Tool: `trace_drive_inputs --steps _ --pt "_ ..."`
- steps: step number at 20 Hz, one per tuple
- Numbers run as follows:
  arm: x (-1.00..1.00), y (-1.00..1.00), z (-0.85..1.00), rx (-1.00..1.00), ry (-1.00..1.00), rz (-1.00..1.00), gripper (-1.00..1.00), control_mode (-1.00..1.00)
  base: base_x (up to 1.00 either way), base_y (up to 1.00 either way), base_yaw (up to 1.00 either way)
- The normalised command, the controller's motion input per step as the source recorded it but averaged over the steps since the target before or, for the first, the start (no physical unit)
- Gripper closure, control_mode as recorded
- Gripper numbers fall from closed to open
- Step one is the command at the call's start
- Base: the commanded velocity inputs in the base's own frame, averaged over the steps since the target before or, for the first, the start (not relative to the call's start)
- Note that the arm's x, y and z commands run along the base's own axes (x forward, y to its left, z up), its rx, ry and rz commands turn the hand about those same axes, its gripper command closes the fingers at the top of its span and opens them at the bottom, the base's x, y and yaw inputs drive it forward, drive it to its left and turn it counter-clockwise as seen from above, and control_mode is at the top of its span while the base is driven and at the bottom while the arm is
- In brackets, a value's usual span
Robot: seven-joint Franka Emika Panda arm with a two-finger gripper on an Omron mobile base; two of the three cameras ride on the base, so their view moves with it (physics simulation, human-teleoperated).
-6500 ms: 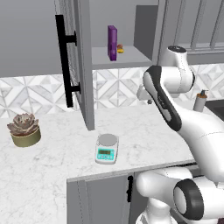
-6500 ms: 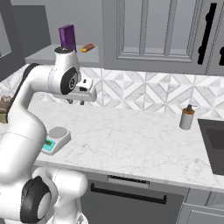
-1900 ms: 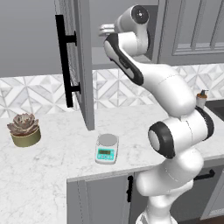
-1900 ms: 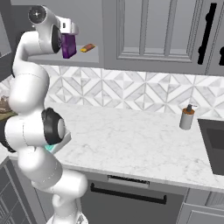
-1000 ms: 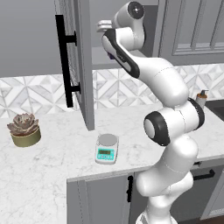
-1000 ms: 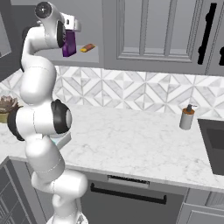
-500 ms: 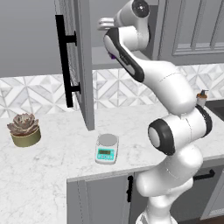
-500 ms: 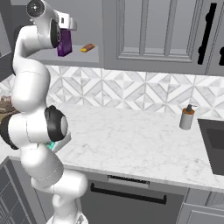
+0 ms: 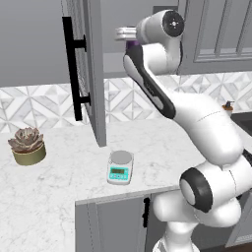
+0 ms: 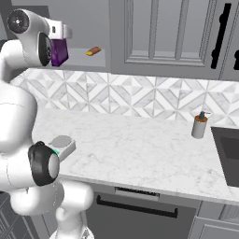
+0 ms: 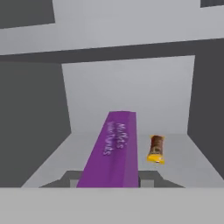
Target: Pick the cereal and place it on the digital scale for weighing, and close the cabinet.
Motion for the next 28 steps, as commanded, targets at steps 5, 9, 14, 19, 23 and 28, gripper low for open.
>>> trace_drive_inputs --steps 5,9,14,19,23,28 --pt "-1.00 -0.34 0.09 0.00 0.15 0.04 1.00 -1.00 0.00 0.00 0.00" --pt "-1.00 -0.67 -0.13 0.00 0.11 0.20 1.00 -1.00 0.00 0.00 0.00" --pt "-1.00 -0.75 -0.65 0.00 0.00 0.48 1.00 -1.00 0.00 0.00 0.00" --pt "-0.48 -0.46 -0.94 -0.01 0.02 0.58 1.00 -1.00 0.00 0.00 0.00" --pt "0.01 -0.06 -1.00 -0.05 0.11 0.56 1.00 -1.00 0.00 0.00 0.00" --pt "0.42 0.22 -0.96 -0.03 0.05 0.43 1.00 -1.00 0.00 0.00 0.00"
